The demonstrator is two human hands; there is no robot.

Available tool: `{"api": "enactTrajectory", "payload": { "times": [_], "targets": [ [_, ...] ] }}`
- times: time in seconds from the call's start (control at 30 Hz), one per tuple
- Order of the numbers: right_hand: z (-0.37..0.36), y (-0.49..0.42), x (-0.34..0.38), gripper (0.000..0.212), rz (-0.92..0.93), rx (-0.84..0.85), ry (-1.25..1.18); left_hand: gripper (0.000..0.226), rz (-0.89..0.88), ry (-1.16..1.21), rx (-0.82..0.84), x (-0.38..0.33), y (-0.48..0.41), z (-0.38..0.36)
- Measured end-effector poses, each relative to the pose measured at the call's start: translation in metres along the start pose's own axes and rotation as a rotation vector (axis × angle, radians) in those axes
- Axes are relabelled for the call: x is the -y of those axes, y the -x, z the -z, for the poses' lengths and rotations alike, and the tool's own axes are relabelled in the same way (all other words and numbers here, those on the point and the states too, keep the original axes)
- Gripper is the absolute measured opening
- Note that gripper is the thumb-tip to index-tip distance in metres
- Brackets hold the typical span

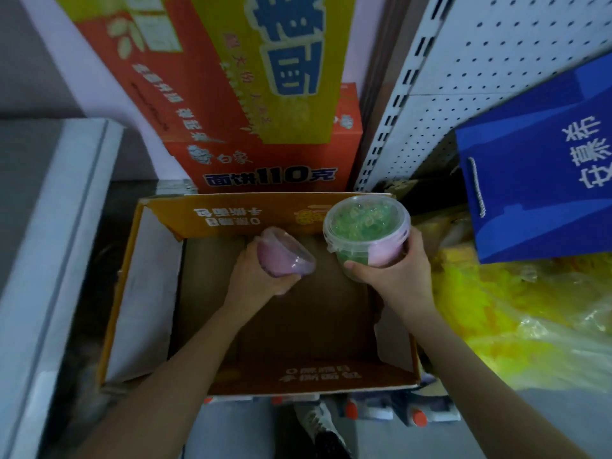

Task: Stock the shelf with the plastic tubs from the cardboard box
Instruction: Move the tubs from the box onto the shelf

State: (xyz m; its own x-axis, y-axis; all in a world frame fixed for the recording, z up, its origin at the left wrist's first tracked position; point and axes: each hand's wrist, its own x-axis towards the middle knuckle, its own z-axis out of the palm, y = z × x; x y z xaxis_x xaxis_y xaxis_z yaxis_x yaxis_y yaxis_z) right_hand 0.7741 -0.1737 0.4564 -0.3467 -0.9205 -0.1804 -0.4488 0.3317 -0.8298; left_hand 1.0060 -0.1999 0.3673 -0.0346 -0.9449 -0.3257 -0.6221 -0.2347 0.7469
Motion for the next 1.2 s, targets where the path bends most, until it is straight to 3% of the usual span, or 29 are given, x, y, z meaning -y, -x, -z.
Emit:
{"api": "enactTrajectory", "payload": {
  "times": [0.23, 0.37, 0.47, 0.7, 0.9, 1.03, 1.2],
  "targets": [
    [-0.013, 0.043, 0.068, 0.101, 0.085, 0.087, -0.107, 0.073, -0.014, 0.179, -0.381, -0.039, 0.079, 0.1],
    [-0.011, 0.079, 0.121, 0.098, 0.2, 0.14, -0.141, 0.081, 0.022, 0.287, -0.55, -0.057, 0.136, 0.157],
    [-0.008, 0.113, 0.161, 0.094, 0.306, 0.17, -0.184, 0.073, 0.013, 0.348, -0.698, -0.072, 0.182, 0.197],
    [0.001, 0.186, 0.232, 0.1, 0.454, 0.252, -0.241, 0.084, -0.021, 0.357, -0.973, -0.096, 0.296, 0.276],
    [0.0, 0.254, 0.29, 0.099, 0.577, 0.372, -0.301, 0.072, -0.109, 0.38, -1.182, -0.114, 0.392, 0.324],
    [-0.005, 0.301, 0.332, 0.093, 0.652, 0.458, -0.399, 0.087, -0.101, 0.384, -1.309, -0.118, 0.457, 0.35],
    [-0.014, 0.352, 0.387, 0.1, 0.725, 0.594, -0.519, 0.088, -0.134, 0.376, -1.468, -0.127, 0.532, 0.381]
  ]
}}
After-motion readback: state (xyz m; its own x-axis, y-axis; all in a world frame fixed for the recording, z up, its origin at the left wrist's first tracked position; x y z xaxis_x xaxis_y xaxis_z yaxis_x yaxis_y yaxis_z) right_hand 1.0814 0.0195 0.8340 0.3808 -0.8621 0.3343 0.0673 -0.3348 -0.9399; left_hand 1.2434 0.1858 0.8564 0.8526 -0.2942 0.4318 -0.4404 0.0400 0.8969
